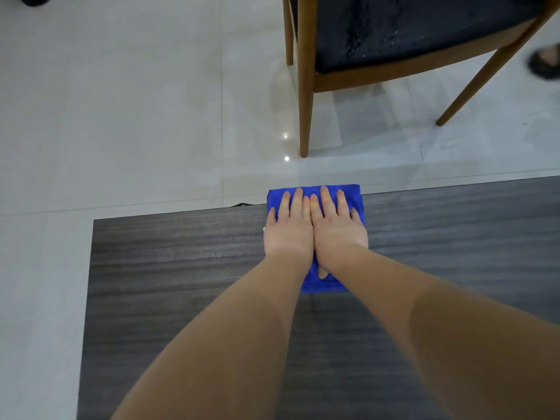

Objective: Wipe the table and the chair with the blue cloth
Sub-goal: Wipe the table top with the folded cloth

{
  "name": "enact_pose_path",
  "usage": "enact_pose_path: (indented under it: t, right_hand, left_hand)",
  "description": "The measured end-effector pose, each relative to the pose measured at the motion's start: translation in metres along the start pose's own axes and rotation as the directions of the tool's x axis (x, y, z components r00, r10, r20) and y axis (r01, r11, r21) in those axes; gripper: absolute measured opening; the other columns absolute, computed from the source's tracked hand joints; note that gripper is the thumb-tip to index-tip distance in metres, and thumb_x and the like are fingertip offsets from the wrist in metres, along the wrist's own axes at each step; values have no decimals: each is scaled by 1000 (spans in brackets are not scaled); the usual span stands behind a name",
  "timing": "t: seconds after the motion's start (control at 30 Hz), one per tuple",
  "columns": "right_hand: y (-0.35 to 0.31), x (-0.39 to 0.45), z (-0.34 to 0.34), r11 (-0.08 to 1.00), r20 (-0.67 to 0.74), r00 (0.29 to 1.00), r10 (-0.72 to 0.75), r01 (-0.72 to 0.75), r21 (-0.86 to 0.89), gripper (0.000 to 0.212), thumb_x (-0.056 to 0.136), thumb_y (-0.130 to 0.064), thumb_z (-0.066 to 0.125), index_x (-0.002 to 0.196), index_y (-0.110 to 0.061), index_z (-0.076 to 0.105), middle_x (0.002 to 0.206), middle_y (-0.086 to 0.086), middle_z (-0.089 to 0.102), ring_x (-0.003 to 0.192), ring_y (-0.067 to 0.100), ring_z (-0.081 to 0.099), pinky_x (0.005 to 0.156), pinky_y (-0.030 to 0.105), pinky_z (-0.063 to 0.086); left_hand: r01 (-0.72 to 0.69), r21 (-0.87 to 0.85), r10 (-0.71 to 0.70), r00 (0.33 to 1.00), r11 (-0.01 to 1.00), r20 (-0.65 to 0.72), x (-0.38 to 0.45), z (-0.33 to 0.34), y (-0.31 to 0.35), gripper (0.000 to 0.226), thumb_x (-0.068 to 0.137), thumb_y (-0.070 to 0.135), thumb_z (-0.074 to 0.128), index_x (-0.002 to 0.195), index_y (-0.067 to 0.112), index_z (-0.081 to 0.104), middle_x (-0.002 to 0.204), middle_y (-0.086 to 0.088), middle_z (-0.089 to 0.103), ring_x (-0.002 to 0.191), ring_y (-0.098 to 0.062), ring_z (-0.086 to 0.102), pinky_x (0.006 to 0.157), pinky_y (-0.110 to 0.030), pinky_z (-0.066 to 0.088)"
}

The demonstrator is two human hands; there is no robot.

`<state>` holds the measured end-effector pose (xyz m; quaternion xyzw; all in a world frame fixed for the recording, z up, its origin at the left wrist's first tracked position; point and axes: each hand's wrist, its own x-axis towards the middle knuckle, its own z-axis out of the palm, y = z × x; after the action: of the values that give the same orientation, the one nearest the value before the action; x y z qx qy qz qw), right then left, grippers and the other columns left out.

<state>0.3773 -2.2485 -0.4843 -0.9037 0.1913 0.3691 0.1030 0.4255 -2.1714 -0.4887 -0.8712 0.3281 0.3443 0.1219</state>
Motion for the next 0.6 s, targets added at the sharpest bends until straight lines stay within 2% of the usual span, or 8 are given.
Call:
enact_pose_path:
  t: [0.13,0.3,0.6]
  right_hand:
    - [0,-1,-4,1000,17,1000,-7,7,9,136,69,-38,83,151,-14,-23,158,7,-29,146,32,-22,121,49,6]
    - [0,-1,-6,1000,35,999,-12,12,14,138,67,-38,84,150,-14,-24,158,8,-29,146,33,-22,120,50,7]
    - [-2,0,-7,1000,50,999,-3,2,30,139,67,-36,85,150,-14,-24,157,8,-31,146,34,-22,120,51,7]
  left_hand:
    - [12,20,-12,1000,1000,-2,2,1,1,123,80,31,78,153,14,-19,162,-5,-23,149,-25,-19,123,-45,6]
    - [20,56,-20,1000,998,2,6,6,0,139,68,30,88,153,14,-20,161,-3,-24,149,-25,-19,123,-44,6]
    - [6,38,-6,1000,999,-2,4,5,-2,136,71,33,85,152,15,-22,161,-4,-25,149,-25,-20,123,-44,5]
